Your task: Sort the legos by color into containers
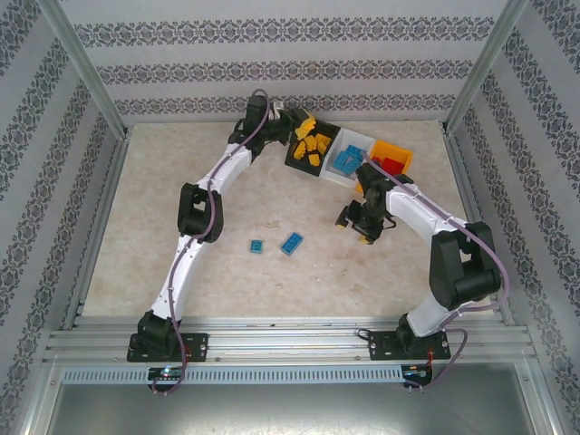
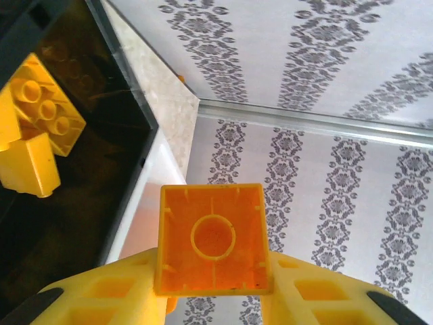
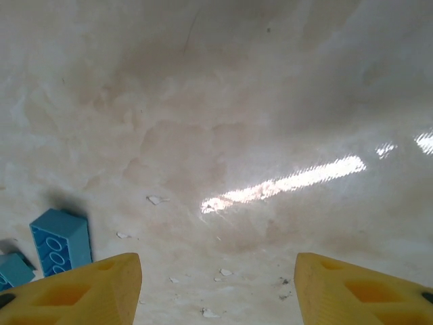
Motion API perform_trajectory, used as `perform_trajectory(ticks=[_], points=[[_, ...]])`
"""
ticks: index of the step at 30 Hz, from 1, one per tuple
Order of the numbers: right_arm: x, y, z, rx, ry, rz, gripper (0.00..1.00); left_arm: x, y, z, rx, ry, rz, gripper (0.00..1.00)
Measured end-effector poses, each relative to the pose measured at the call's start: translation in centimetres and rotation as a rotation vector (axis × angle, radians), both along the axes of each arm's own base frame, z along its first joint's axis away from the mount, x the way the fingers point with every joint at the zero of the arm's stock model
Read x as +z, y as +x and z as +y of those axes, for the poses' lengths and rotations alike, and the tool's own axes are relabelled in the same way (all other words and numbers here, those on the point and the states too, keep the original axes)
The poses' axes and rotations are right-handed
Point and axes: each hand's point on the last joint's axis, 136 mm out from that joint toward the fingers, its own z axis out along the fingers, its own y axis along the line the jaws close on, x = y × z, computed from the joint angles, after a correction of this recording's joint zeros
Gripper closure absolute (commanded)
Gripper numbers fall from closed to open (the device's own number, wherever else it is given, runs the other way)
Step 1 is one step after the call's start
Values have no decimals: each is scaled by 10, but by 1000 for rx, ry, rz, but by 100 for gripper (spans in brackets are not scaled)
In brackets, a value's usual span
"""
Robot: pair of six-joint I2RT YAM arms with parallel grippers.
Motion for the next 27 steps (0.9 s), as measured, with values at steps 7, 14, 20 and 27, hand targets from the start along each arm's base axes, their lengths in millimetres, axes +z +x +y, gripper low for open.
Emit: perform_trajectory(ticks=[7, 14, 20, 27], points=[[1, 17, -2, 14, 5, -8, 38, -26, 7, 0, 31, -7, 50, 46], [-2, 18, 0, 29, 7, 11, 38, -26, 7, 0, 36, -11, 55, 46], [-4, 17, 0, 34, 5, 19, 38, -26, 7, 0, 36, -11, 55, 46], [-4, 17, 0, 34, 6, 19, 38, -26, 7, 0, 32, -9, 51, 46]])
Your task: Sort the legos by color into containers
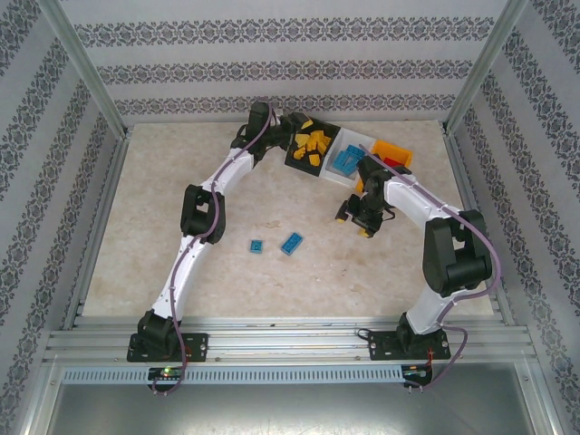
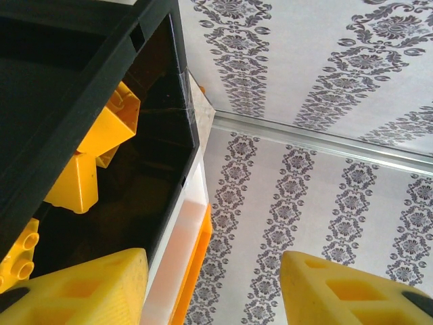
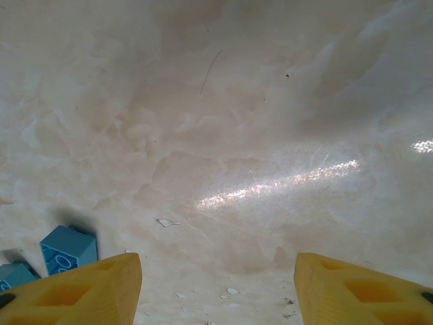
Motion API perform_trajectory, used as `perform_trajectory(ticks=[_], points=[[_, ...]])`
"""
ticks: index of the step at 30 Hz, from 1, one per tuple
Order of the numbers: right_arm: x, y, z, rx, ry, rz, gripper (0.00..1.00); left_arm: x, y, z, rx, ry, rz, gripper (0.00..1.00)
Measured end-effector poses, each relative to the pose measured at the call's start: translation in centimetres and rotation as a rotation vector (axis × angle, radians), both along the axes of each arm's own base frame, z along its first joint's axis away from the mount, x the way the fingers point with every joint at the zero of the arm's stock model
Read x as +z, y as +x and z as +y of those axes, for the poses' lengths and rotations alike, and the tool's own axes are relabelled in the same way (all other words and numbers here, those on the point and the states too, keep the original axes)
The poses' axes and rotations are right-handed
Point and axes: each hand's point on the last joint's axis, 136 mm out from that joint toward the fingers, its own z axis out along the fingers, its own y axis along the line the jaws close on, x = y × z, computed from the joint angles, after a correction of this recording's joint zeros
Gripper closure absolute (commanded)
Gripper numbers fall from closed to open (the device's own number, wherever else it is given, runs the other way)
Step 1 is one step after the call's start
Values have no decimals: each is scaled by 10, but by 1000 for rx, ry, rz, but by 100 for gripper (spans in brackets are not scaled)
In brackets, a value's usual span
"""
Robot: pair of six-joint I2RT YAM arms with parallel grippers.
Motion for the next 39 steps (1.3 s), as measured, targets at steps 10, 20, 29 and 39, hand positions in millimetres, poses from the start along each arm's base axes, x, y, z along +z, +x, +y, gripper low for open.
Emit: perform_trajectory(ticks=[10, 20, 29, 39], points=[[1, 0, 4, 5, 3, -9, 37, -2, -7, 0, -43, 68, -42, 45], [11, -7, 35, 61, 22, -55, 36, 24, -43, 11, -147, 271, -85, 44], [15, -23, 74, 147, 16, -67, 34, 93, -105, 35, -257, 454, -190, 42], [24, -36, 111, 220, 7, -96, 25, 55, -182, 94, -276, 537, -48, 41]])
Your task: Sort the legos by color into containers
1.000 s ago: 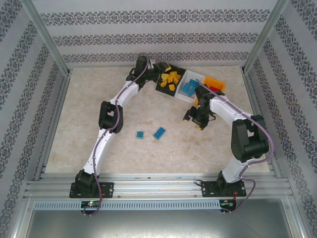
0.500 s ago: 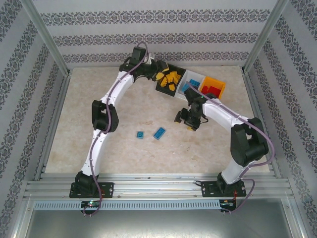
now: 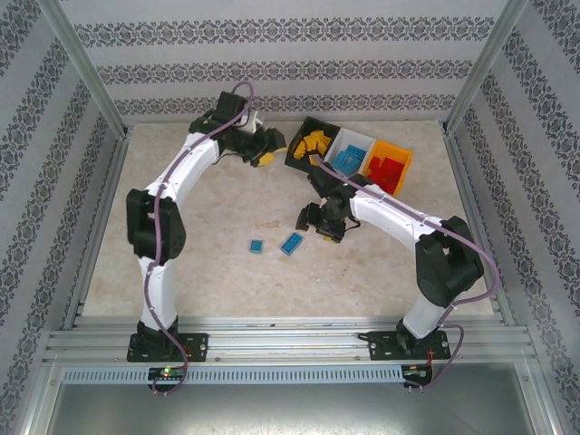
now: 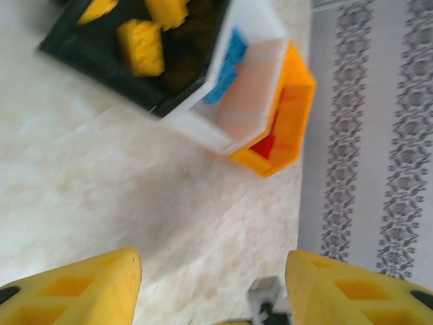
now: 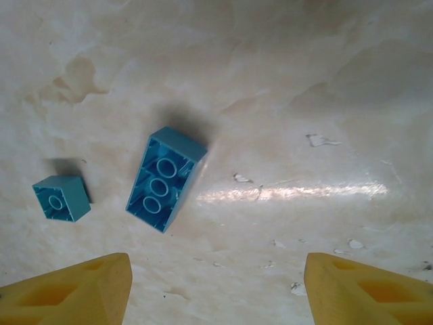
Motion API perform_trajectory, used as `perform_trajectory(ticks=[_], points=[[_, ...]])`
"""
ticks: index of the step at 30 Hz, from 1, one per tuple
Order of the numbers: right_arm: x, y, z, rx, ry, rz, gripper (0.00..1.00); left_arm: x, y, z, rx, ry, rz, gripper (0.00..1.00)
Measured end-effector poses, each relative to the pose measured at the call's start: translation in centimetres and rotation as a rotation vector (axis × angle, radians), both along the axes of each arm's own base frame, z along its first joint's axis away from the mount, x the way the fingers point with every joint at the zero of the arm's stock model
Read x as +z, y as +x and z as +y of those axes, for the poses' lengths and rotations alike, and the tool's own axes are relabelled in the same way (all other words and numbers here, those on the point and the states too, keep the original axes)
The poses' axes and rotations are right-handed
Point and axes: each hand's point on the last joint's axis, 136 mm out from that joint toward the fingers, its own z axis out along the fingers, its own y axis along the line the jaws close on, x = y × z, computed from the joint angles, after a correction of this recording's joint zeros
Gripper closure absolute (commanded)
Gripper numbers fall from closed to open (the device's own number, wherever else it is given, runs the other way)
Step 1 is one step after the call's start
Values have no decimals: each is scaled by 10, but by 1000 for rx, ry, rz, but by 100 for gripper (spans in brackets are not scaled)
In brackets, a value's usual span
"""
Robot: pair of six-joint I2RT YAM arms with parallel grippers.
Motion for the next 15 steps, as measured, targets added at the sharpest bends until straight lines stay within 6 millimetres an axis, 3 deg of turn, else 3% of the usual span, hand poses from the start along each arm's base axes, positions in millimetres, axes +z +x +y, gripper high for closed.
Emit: perform_trajectory(ticks=[4, 7, 15], points=[[-1, -8, 6, 12, -16, 6, 22, -28, -29, 44, 80, 11, 64, 41], [-3, -15, 9, 22, -32, 16, 22, -38, -49, 70, 130, 13, 84, 41], [-24, -28, 12, 48, -99, 94, 21, -44, -93, 95, 176, 5, 81, 41]])
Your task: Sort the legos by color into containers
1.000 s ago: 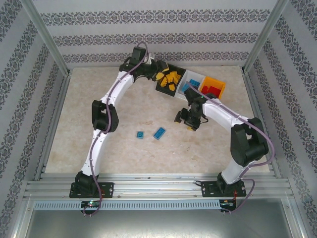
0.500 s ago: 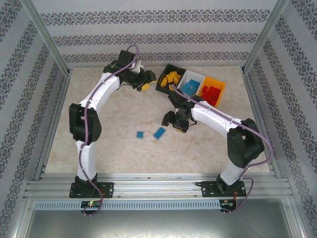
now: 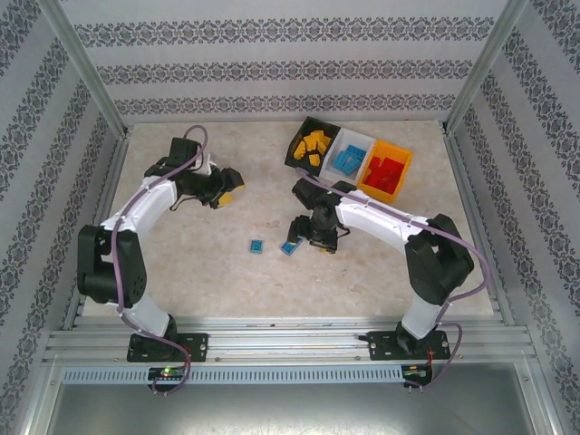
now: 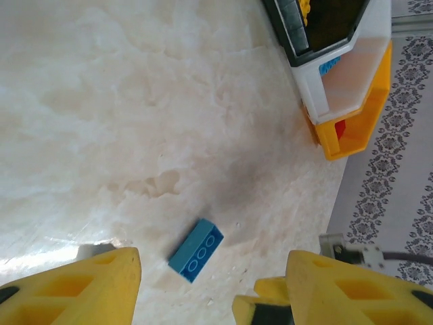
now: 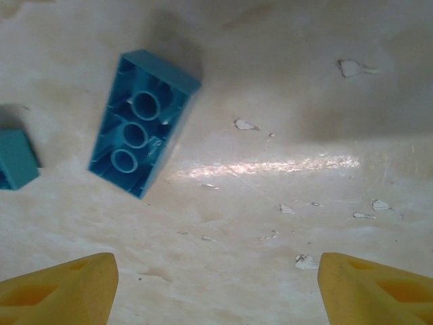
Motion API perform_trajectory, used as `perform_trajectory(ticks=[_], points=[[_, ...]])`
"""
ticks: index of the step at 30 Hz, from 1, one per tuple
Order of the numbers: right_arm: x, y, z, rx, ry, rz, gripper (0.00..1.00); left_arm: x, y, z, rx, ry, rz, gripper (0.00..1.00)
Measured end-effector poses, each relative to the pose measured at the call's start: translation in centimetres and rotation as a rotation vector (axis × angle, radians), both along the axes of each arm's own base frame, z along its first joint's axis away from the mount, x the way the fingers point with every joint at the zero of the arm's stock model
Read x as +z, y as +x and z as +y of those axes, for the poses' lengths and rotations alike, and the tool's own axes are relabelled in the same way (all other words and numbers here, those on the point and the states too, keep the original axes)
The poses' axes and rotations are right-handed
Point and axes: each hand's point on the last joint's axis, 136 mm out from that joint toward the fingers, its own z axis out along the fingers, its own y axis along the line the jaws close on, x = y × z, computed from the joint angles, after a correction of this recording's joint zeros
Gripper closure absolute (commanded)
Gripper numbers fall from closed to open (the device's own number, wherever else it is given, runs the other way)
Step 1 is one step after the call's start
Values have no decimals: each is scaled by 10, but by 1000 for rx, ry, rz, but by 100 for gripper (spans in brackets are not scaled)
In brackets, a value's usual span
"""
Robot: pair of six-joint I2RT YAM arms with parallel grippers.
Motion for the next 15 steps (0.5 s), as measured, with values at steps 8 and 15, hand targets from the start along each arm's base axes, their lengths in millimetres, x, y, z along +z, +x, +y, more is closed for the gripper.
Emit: perform_trajectory(ticks=[8, 15], points=[[-7, 14, 6, -24, -57, 37, 21, -1, -25, 26, 56, 10, -16, 40], [-4, 34, 19, -84, -74, 37, 23, -11, -46, 35, 84, 10, -4, 37]])
